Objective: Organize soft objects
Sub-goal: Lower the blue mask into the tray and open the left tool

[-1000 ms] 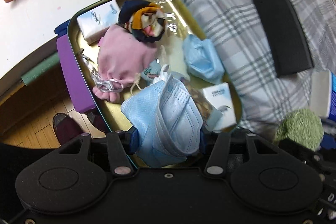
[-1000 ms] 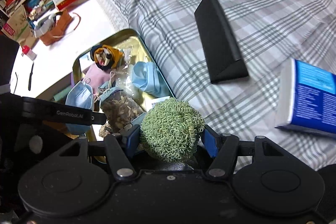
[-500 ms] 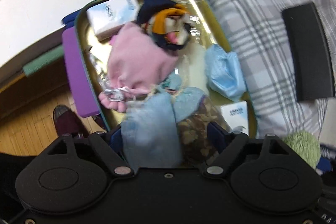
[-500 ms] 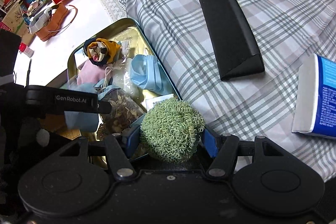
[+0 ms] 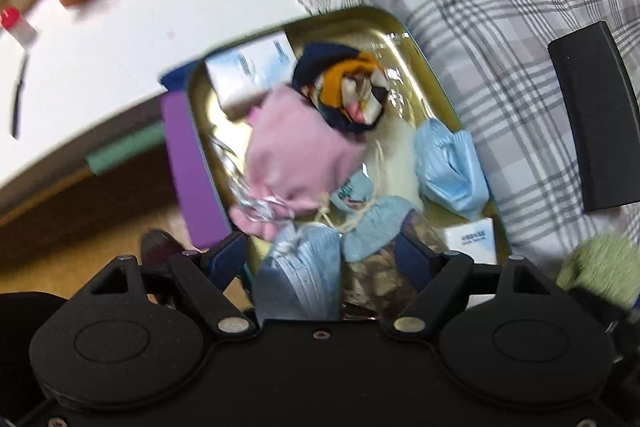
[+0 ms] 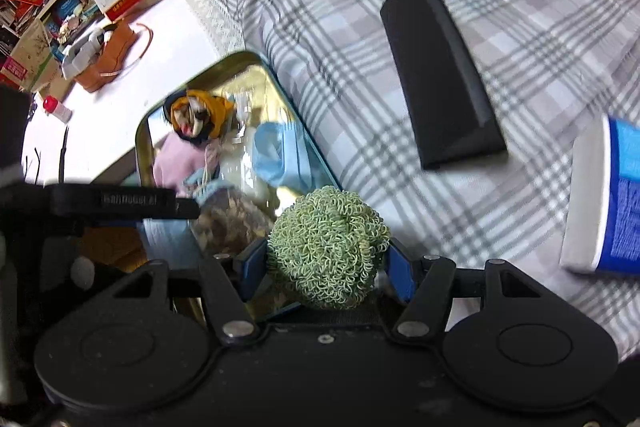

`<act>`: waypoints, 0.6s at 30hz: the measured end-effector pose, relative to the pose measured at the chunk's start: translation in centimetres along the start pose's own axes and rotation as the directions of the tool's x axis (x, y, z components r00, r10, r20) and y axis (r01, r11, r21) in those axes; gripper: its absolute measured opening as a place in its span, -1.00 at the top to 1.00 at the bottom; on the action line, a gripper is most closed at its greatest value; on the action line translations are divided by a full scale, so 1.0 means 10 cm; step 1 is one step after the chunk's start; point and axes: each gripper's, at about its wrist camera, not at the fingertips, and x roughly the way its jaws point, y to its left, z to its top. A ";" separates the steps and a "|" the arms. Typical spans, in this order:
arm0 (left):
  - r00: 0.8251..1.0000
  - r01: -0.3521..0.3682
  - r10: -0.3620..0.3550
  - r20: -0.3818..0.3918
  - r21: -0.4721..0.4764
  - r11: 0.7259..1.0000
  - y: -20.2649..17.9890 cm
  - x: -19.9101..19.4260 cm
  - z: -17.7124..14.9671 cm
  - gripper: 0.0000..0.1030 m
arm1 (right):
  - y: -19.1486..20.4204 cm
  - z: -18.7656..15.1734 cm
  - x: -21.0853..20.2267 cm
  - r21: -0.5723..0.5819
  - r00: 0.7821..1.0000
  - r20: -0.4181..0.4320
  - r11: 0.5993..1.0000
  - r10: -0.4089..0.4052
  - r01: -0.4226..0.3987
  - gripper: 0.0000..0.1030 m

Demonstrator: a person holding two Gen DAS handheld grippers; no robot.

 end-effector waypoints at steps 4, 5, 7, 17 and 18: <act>1.000 -0.016 0.016 -0.001 0.032 0.999 -0.03 -0.01 0.00 -0.50 | 0.09 0.20 -0.02 -0.017 0.999 0.039 1.000 -0.007 0.008 -0.21; 1.000 -0.015 0.016 -0.002 0.033 0.999 -0.04 0.00 -0.01 -0.50 | 0.12 0.26 0.00 -0.020 0.999 0.043 1.000 -0.009 0.010 -0.21; 1.000 -0.017 0.017 -0.001 0.028 0.999 -0.04 0.02 -0.02 -0.50 | 0.18 0.36 0.04 -0.024 0.999 0.047 1.000 -0.007 0.008 -0.21; 0.998 -0.019 0.018 0.067 0.004 1.000 -0.07 -0.02 -0.10 -0.50 | 0.50 0.77 0.41 -0.062 1.000 0.024 0.998 0.004 -0.002 -0.22; 0.998 -0.011 0.011 0.067 0.002 1.000 -0.06 -0.02 -0.10 -0.50 | 0.53 0.80 0.46 -0.063 1.000 0.017 0.998 0.004 -0.003 -0.22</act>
